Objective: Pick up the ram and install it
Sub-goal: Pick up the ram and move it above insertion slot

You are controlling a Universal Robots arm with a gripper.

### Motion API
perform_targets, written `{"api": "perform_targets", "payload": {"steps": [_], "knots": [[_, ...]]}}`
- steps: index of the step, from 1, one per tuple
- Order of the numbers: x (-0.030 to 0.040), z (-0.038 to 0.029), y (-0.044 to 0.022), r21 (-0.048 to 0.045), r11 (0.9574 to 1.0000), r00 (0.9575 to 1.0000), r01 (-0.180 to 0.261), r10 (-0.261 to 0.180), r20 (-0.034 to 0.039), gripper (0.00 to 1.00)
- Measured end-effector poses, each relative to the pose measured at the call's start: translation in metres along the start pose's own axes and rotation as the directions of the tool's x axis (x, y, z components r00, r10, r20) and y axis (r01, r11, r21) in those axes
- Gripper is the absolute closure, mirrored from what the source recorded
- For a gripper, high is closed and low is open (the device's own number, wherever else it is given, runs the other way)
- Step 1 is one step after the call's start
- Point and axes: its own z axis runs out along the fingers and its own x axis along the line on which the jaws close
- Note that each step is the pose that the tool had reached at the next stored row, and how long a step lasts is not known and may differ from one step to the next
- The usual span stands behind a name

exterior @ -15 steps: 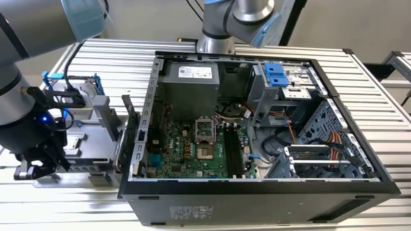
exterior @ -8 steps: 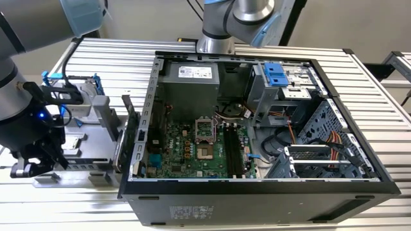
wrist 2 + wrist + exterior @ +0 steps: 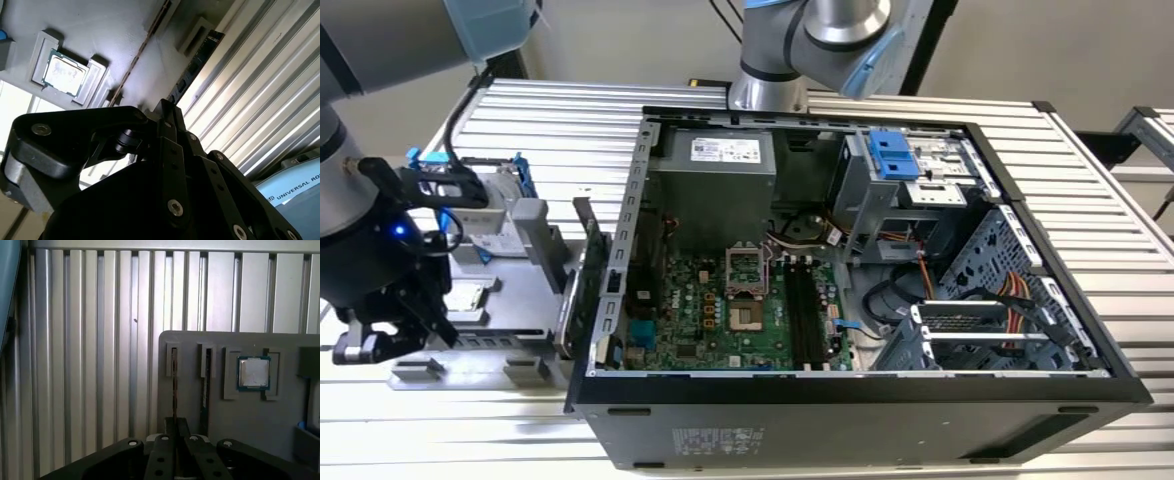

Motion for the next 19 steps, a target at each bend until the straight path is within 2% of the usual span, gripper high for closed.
{"api": "perform_targets", "payload": {"steps": [19], "knots": [[0.0004,-0.0246,0.0000,0.0000,1.0000,1.0000,0.000,0.000,0.0000,1.00]]}}
